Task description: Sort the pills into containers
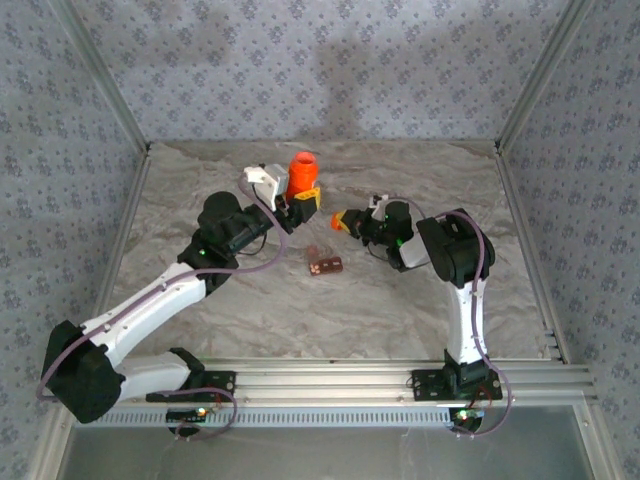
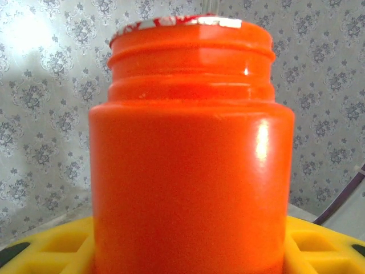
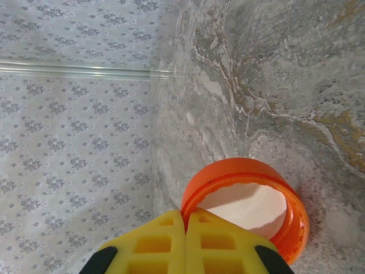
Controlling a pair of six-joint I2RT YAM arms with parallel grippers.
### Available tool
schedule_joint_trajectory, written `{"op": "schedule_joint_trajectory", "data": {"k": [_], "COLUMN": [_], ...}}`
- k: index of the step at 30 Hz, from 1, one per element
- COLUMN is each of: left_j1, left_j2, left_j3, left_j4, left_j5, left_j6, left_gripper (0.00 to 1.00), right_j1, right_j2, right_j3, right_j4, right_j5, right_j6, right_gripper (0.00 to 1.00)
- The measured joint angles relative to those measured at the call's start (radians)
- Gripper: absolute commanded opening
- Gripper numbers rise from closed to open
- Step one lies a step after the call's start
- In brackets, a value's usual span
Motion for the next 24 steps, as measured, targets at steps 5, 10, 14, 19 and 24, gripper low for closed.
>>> {"op": "schedule_joint_trajectory", "data": {"k": [5, 10, 14, 19, 24], "left_j1": [-0.001, -0.003, -0.010, -0.017, -0.023], "left_j2": [0.007, 0.008, 0.008, 0.009, 0.014], "left_j3": [0.003, 0.006, 0.015, 0.021, 0.021], "left_j4": [-0.001, -0.005, -0.005, -0.005, -0.006], "left_j5": [0.000, 0.000, 0.000, 0.000, 0.000], "left_j6": [0.000, 0.000, 0.000, 0.000, 0.001], "left_gripper": [0.00, 0.00, 0.00, 0.00, 0.00], "right_j1": [-0.008, -0.009, -0.013, -0.019, -0.025], "right_j2": [0.000, 0.000, 0.000, 0.000, 0.000], "right_j3": [-0.024, -0.044, -0.056, -0.068, -0.083], "right_j4": [0.034, 0.061, 0.076, 0.093, 0.113], "right_j5": [0.002, 0.009, 0.011, 0.013, 0.015], "right_j6": [0.007, 0.011, 0.015, 0.015, 0.026], "right_gripper": [0.10, 0.17, 0.15, 0.16, 0.19]}}
